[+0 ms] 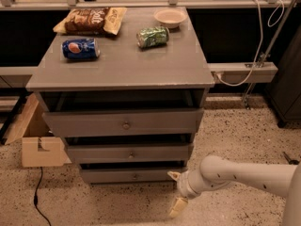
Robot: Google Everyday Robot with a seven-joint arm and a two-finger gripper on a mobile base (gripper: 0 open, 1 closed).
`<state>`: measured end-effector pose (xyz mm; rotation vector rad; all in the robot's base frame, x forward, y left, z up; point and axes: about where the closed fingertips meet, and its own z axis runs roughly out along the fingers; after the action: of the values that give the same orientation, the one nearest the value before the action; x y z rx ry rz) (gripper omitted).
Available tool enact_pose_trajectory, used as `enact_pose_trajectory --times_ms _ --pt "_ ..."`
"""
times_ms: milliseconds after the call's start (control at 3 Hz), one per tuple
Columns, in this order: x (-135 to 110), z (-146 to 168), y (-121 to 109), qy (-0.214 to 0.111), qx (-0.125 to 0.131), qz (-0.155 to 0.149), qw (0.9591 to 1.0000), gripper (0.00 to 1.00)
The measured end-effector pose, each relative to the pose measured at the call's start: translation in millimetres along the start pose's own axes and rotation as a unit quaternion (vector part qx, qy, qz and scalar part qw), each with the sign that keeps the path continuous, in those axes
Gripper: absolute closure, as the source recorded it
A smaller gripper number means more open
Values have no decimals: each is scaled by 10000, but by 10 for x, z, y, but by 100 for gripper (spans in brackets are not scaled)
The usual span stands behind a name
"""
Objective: Open bottom drawer
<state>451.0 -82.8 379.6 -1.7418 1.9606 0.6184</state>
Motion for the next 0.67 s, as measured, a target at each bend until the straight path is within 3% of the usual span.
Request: enact_pose_trajectory --times_ms 667 --pt "505 693 -559 102 458 -425 9980 0"
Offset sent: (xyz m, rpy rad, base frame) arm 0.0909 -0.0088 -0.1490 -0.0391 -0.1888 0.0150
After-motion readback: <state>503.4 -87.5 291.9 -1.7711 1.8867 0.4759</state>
